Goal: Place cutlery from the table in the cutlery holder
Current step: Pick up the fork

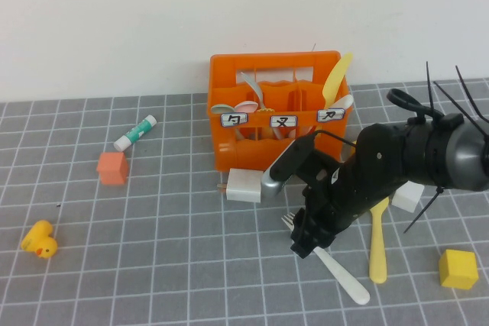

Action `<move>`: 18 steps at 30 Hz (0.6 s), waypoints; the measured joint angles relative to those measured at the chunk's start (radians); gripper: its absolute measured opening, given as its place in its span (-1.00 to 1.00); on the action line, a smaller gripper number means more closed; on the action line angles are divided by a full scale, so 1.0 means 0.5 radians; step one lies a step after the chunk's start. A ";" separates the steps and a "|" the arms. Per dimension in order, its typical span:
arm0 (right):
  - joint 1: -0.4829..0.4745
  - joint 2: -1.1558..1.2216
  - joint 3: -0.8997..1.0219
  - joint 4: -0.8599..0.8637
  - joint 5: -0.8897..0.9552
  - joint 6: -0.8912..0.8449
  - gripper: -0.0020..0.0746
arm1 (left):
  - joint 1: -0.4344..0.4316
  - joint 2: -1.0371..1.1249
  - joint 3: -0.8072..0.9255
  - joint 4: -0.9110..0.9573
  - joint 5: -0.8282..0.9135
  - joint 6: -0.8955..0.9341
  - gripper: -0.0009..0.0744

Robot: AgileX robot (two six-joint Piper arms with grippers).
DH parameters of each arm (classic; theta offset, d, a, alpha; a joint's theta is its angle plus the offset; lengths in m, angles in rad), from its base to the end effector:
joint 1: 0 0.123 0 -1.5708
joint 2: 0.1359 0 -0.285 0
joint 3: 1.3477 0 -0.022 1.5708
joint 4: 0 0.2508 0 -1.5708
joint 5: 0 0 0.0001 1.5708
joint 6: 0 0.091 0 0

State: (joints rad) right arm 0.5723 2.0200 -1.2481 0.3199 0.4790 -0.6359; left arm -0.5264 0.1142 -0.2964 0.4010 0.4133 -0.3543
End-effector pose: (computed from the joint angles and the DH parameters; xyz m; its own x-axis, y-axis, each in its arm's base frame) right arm 0.3315 0.2293 0.1371 -0.5174 -0.7369 -0.4352 -0.8131 0.5818 -0.0185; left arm 0.0496 -0.0123 0.2711 -0.0928 0.0723 -0.9931 0.3631 0.9311 0.0338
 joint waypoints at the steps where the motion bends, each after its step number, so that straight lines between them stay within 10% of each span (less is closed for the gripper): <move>1: 0.000 0.000 0.000 0.000 0.000 -0.003 -0.24 | 0.000 0.000 0.000 0.000 0.000 0.000 -0.98; 18: 0.000 -0.148 -0.120 0.130 0.162 -0.026 -0.26 | 0.000 0.000 0.000 0.001 0.000 0.000 -0.98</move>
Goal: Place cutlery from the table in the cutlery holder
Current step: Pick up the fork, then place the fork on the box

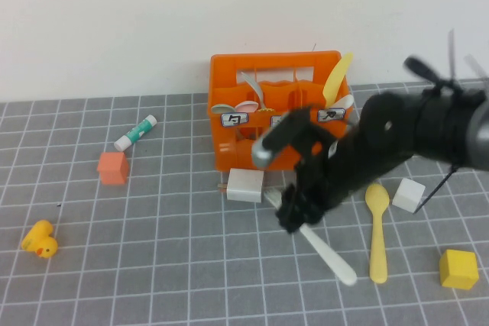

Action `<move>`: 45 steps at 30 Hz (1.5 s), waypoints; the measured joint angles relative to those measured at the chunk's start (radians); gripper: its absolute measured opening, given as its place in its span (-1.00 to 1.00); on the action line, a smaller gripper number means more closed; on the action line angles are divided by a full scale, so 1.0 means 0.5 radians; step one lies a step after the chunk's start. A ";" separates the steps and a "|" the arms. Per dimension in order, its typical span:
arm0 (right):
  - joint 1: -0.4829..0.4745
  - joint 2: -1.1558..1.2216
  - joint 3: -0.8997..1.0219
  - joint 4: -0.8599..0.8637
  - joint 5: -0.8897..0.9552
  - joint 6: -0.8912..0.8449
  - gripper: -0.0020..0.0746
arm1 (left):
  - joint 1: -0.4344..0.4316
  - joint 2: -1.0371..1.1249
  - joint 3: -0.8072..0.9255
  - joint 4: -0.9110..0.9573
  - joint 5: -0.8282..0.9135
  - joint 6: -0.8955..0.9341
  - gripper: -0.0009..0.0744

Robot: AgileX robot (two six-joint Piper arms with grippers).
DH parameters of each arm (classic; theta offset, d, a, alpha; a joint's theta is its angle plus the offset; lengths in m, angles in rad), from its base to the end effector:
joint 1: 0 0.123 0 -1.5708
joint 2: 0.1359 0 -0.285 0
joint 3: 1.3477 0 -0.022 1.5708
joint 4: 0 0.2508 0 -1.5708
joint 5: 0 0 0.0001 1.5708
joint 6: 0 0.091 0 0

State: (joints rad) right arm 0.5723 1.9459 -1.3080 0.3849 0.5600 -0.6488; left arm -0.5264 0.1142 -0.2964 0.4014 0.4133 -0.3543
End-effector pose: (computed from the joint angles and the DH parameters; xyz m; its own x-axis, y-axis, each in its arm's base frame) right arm 0.3321 0.2356 0.1805 -0.5122 -0.6946 -0.5050 -0.8111 0.5846 0.0186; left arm 0.0496 -0.0123 0.2712 -0.0927 0.0726 -0.9930 0.3630 0.9312 0.0342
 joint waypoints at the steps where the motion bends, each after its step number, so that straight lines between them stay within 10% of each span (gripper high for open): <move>1: 0.003 -0.044 -0.009 0.029 -0.005 -0.009 -0.26 | 0.000 0.000 0.000 0.004 0.000 0.000 -0.98; 22: 0.003 -0.714 -0.035 1.488 -1.073 -1.328 -0.27 | 0.000 0.000 0.000 0.012 -0.002 0.004 -0.98; 45: 0.003 -0.462 -0.132 1.380 -1.523 -1.172 -0.27 | 0.000 0.000 0.000 0.015 -0.021 0.004 -0.98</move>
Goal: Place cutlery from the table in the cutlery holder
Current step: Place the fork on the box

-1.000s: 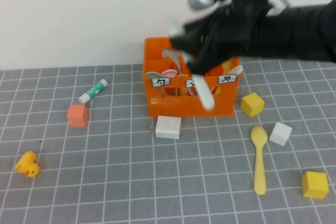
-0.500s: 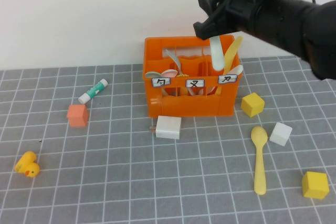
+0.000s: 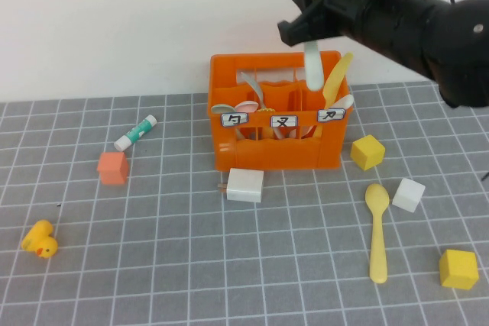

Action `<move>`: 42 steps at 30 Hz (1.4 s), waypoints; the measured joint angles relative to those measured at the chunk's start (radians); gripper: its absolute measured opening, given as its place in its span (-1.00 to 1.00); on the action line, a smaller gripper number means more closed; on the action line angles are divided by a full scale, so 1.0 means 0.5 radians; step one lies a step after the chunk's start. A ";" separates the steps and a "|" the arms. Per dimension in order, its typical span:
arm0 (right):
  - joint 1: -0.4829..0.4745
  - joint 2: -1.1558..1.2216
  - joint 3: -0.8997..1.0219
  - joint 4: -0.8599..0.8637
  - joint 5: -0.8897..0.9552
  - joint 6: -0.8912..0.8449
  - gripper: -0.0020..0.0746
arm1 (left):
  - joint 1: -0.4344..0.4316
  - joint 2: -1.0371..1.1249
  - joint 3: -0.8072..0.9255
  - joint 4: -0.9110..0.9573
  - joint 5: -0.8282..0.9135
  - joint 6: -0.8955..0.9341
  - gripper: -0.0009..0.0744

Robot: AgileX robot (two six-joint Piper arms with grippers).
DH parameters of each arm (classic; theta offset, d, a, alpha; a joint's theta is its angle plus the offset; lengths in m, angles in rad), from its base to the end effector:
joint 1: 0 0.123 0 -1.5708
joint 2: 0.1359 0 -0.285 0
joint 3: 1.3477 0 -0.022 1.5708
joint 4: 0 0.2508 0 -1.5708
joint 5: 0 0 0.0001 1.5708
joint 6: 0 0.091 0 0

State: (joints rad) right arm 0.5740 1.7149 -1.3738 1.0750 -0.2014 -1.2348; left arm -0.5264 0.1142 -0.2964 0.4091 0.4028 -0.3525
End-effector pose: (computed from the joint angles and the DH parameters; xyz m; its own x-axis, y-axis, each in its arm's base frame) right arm 0.3576 0.2123 0.3411 -0.0644 -0.2381 -0.9691 -0.4051 0.8937 -0.1927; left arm 0.0497 -0.0124 0.2721 -0.0793 0.0770 -0.9939 0.3645 0.9302 0.0429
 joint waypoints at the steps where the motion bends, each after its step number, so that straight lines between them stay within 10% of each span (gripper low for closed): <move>1: 0.000 0.003 -0.030 -0.013 0.037 0.008 -0.27 | 0.000 0.000 0.000 0.000 0.000 0.000 -0.98; 25: 0.000 0.008 -0.913 -0.074 2.104 -0.567 -0.27 | 0.000 0.000 0.000 0.000 -0.002 -0.004 -0.98; 42: 0.000 -0.067 -0.917 -0.086 0.866 -0.945 -0.28 | 0.000 0.000 0.000 0.003 0.011 0.000 -0.98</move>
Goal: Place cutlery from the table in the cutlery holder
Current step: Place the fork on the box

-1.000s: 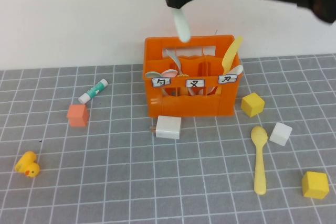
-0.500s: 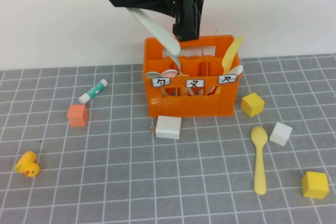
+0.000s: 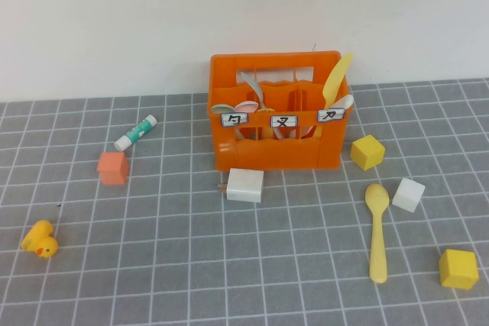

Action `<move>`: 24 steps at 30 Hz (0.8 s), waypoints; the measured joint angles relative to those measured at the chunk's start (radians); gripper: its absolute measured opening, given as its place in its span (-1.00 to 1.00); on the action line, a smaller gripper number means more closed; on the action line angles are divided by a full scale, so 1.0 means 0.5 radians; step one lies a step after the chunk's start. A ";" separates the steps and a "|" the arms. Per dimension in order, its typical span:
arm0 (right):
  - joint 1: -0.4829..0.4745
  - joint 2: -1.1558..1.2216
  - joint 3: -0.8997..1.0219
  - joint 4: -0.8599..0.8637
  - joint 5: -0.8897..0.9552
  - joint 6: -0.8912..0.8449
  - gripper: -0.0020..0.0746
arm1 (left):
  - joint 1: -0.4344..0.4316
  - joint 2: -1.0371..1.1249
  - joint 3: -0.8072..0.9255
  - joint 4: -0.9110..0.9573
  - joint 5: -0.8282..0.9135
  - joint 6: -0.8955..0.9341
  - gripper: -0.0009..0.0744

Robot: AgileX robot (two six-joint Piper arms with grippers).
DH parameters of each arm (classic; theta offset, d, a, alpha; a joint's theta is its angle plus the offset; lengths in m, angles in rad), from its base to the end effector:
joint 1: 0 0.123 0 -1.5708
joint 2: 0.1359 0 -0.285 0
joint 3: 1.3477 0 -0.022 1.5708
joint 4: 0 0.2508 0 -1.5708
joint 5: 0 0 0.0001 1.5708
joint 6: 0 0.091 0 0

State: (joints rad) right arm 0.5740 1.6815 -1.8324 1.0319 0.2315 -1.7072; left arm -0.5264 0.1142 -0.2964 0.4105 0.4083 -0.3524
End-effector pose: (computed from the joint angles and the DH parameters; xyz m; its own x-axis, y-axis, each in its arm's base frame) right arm 0.3233 0.2305 0.4903 0.5182 -0.4057 -0.7529 -0.4759 0.5948 -0.6479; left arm 0.0497 -0.0122 0.2717 -0.0834 0.0800 -0.9933 0.3623 0.9310 0.0446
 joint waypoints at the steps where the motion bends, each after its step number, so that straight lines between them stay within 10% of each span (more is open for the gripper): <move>1: 0.000 -0.004 0.000 0.000 -0.101 -0.021 -0.28 | 0.000 0.000 0.000 0.000 0.000 0.000 -0.98; 12: 0.000 -0.048 0.000 0.370 -0.916 -0.523 -0.28 | 0.000 0.000 0.000 0.000 0.008 0.000 -0.98; 24: 0.000 -0.080 0.000 1.002 -0.023 -0.629 -0.28 | 0.000 0.000 0.000 0.001 0.008 0.000 -0.98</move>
State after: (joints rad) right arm 0.5740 1.6414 -1.8324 1.5327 0.2201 -2.0217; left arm -0.5264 0.1142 -0.2964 0.4112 0.4122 -0.3524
